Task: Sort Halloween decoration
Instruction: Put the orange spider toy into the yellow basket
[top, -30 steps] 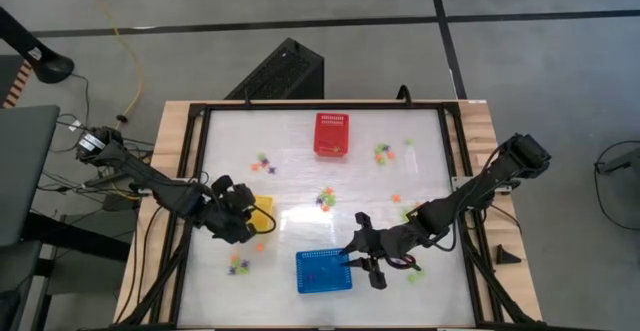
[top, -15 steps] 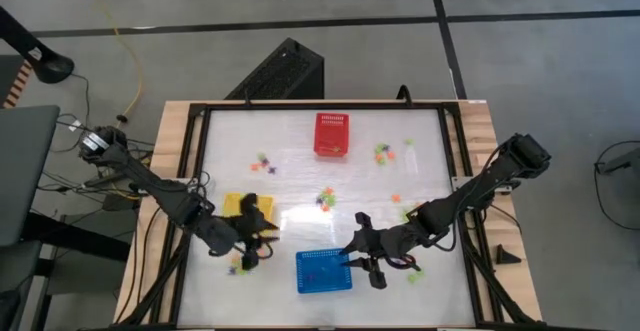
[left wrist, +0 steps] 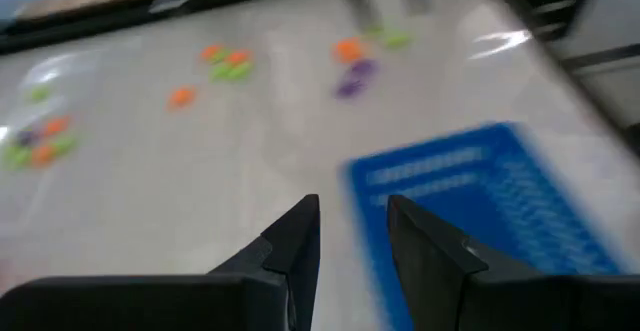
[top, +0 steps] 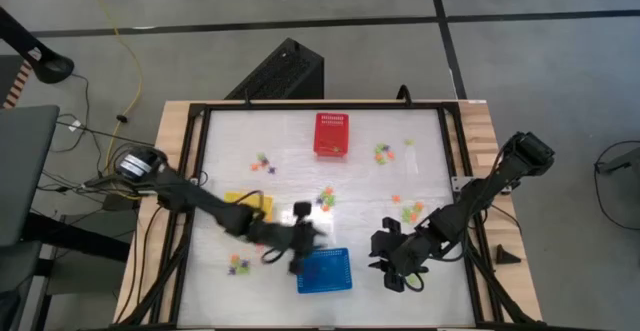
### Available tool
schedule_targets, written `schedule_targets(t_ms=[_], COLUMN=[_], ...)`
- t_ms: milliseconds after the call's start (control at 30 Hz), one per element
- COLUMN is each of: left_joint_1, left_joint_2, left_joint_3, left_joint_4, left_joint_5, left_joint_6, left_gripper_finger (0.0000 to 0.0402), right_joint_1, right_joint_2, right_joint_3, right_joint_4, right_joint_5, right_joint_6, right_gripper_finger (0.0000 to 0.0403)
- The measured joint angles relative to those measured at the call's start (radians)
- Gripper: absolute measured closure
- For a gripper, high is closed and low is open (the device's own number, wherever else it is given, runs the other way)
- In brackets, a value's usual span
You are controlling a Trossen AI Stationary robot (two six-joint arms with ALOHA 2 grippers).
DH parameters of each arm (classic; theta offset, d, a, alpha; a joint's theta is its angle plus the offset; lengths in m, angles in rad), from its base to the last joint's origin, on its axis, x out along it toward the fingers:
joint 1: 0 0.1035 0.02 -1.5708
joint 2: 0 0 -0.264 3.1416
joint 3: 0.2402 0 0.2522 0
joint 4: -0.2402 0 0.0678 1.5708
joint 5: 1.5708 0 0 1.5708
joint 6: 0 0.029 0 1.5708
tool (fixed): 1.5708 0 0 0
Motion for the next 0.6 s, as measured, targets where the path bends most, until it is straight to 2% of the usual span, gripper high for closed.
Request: schedule_targets(t_ms=[200,333,533,600], left_joint_1=[0.198,0.307,0.438,0.464], left_joint_2=[0.093,0.137,0.214,0.239], left_joint_3=[0.163,0.244,0.285,0.287], left_joint_4=[-0.295,-0.411,-0.461,-0.457], left_joint_5=[0.135,0.219,0.357,0.372], left_joint_6=[-0.073,-0.078,-0.088,-0.080], left_gripper_finger=[0.0293,0.0293,0.0293,0.0293], right_joint_1=[-0.012,-0.018,-0.024,-0.025], right_joint_2=[0.004,0.004,0.004,0.004], right_joint_3=[0.000,0.000,0.000,0.000], right_joint_4=[0.003,-0.001,0.004,0.005], right_joint_5=[0.005,0.005,0.005,0.006], right_joint_6=[-0.012,-0.039,-0.086,-0.089], right_gripper_finger=[0.0243,0.0243,0.0243,0.0243])
